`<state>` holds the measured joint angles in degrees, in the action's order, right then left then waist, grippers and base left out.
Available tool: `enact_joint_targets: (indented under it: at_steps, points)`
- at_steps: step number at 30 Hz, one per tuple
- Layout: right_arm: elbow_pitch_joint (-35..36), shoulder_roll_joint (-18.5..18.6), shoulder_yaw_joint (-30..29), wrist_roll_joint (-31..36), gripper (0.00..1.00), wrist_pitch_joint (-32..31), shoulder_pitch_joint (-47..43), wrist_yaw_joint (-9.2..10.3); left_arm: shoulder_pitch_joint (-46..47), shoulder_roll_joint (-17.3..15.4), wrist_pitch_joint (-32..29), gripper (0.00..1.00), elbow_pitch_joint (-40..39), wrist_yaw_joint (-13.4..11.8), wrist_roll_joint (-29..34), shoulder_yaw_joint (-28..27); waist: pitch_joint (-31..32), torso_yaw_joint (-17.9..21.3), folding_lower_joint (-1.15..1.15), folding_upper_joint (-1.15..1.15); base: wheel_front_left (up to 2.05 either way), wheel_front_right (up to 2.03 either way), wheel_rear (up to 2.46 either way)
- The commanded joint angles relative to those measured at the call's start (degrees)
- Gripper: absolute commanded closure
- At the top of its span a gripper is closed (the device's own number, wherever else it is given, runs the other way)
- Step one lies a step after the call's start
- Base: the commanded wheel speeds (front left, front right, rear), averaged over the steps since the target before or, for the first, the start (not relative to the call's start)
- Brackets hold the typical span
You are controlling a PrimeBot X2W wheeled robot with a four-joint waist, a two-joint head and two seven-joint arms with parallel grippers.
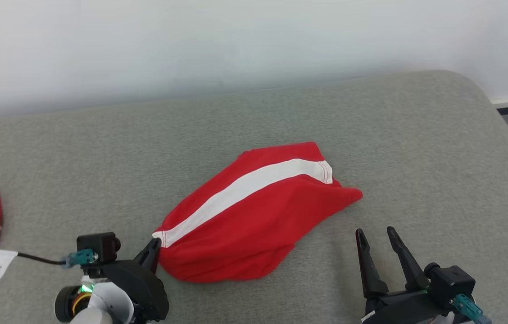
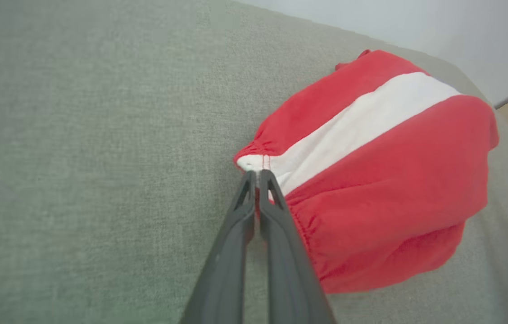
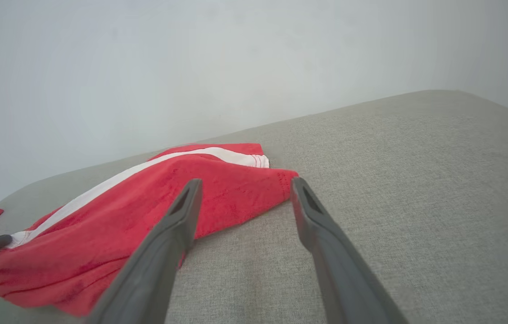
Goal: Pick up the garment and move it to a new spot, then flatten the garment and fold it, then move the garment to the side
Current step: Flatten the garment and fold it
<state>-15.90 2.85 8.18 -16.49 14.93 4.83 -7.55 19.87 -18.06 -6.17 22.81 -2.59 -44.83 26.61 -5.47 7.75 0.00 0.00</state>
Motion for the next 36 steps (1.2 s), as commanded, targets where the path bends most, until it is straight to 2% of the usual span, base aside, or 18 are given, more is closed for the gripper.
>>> enact_joint_targets:
  at_steps: [1,5,9,16,21,24,27,31,35,36]
  points:
    - [0.0,0.1,0.3,0.3,0.0,0.0,0.8,0.12,-1.3,0.7,0.8,0.0,0.5,-0.3,-0.6,-0.5,0.0,-1.5,0.0,0.0,0.0,0.0,0.0]
    - [0.3,0.1,0.4,0.6,0.0,-0.6,0.7,0.12,-2.9,2.2,1.7,0.0,1.6,-0.6,-3.7,-2.4,0.4,-1.8,0.0,0.0,0.0,0.0,0.0]
    - [1.5,0.1,-1.0,1.4,0.0,-1.8,0.7,0.12,-3.9,1.8,0.4,0.0,1.1,-0.2,-6.2,-3.8,0.8,-2.2,0.0,0.0,0.0,0.0,0.0]
    - [4.5,0.4,-2.1,3.2,0.0,-8.9,3.1,0.12,-0.4,1.6,-5.7,0.0,0.2,0.6,-11.4,-5.9,0.5,-2.7,0.0,0.0,0.0,0.0,0.0]
    - [6.7,3.1,0.0,3.7,0.0,-16.3,7.8,0.12,4.5,2.2,-13.3,0.0,3.5,-0.6,-14.6,-5.8,-0.6,-1.6,0.0,0.0,0.0,0.0,0.0]
    - [7.2,4.1,1.6,3.3,0.0,-18.0,10.3,0.12,6.8,1.8,-17.3,0.0,6.0,-2.5,-14.8,-5.0,-1.1,-0.8,0.0,0.0,0.0,0.0,0.0]
    - [7.3,4.8,2.8,2.9,0.0,-18.5,11.8,0.12,8.8,1.2,-17.9,0.0,7.5,-4.3,-13.2,-4.3,-1.6,0.1,0.0,0.0,0.0,0.0,0.0]
    - [6.9,5.3,3.7,2.4,0.0,-18.5,12.7,0.12,9.6,1.5,-19.0,0.0,8.0,-4.0,-14.4,-4.8,-2.0,0.6,0.0,0.0,0.0,0.0,0.0]
    - [6.6,6.2,3.5,2.2,0.0,-18.2,12.9,0.12,9.2,2.2,-21.2,0.13,7.8,-3.5,-16.2,-4.8,-2.2,0.6,0.0,0.0,0.0,0.0,0.0]
    - [6.5,6.2,3.4,2.3,0.0,-18.2,12.8,0.12,9.1,2.1,-21.1,0.33,7.7,-3.7,-16.1,-4.7,-2.2,0.5,0.0,0.0,0.0,0.0,0.0]
